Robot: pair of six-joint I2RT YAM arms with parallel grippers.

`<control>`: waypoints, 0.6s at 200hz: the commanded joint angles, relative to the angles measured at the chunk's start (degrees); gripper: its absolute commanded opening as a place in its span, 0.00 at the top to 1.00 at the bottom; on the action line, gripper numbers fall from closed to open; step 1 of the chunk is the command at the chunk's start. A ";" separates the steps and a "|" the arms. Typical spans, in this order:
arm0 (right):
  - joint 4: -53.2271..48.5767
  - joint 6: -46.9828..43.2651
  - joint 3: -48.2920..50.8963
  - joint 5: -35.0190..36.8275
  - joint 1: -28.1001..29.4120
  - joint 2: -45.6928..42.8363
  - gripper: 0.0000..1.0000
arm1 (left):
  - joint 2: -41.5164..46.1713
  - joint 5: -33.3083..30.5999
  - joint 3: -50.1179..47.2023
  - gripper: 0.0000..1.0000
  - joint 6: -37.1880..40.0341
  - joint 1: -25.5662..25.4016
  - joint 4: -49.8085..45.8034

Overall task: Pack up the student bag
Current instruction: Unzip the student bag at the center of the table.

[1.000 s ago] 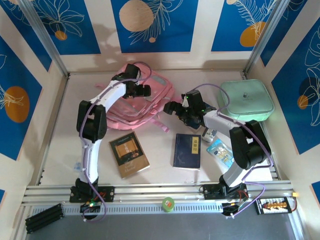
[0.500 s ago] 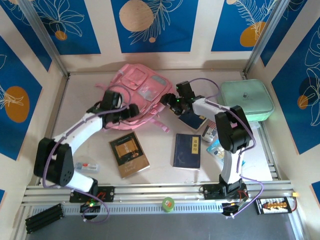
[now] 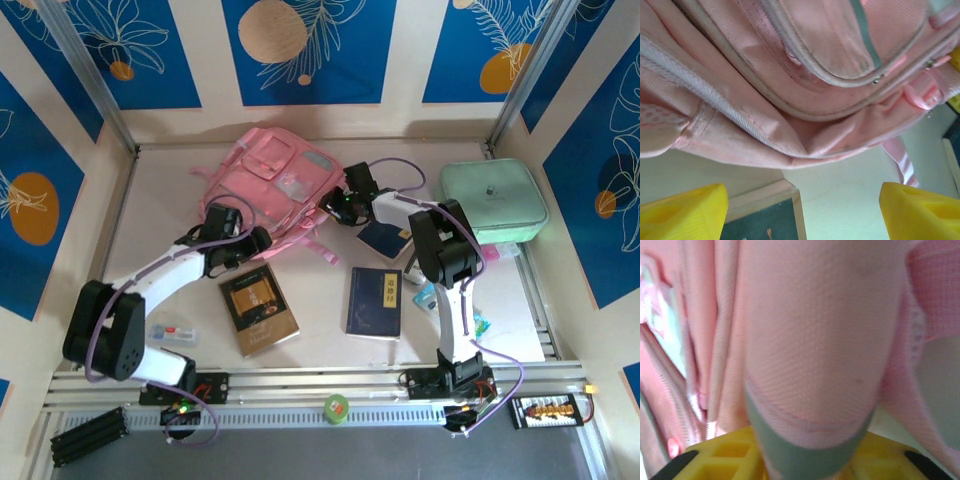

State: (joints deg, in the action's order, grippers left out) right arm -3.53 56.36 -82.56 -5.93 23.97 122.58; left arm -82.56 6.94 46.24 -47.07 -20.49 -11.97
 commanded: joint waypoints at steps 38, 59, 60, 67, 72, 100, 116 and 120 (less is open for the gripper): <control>3.78 -1.39 4.00 -4.56 -1.39 -8.54 1.00 | -7.46 -3.02 4.07 0.24 -4.52 0.34 8.33; 3.30 -1.84 6.59 -6.37 -1.78 -13.48 1.00 | -9.65 -3.82 5.72 0.25 -4.48 0.45 10.60; 3.20 -1.85 6.69 -6.46 -1.80 -13.63 1.00 | -9.69 -3.89 5.75 0.25 -4.50 0.45 10.63; 2.50 -1.78 7.54 -7.18 -2.03 -15.16 1.00 | -9.80 -4.53 6.15 0.25 -4.44 0.45 10.69; 2.07 -1.79 8.17 -7.69 -2.14 -16.14 1.00 | -9.74 -5.08 6.43 0.25 -4.26 0.45 10.50; 0.91 -0.32 12.32 -9.61 -2.01 -21.51 1.00 | -6.42 -6.08 6.89 0.24 -2.53 0.31 7.45; 0.62 2.03 15.23 -6.91 -1.36 -24.63 1.00 | -2.51 -5.30 6.15 0.21 0.69 -0.55 6.36; 0.58 2.76 15.89 -6.15 -1.17 -25.31 1.00 | -1.39 -6.00 6.13 0.19 1.53 -1.15 5.30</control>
State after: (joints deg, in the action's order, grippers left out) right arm -1.74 56.38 -69.91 -9.26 21.76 102.98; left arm -89.86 3.95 52.01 -50.04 -20.45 -4.78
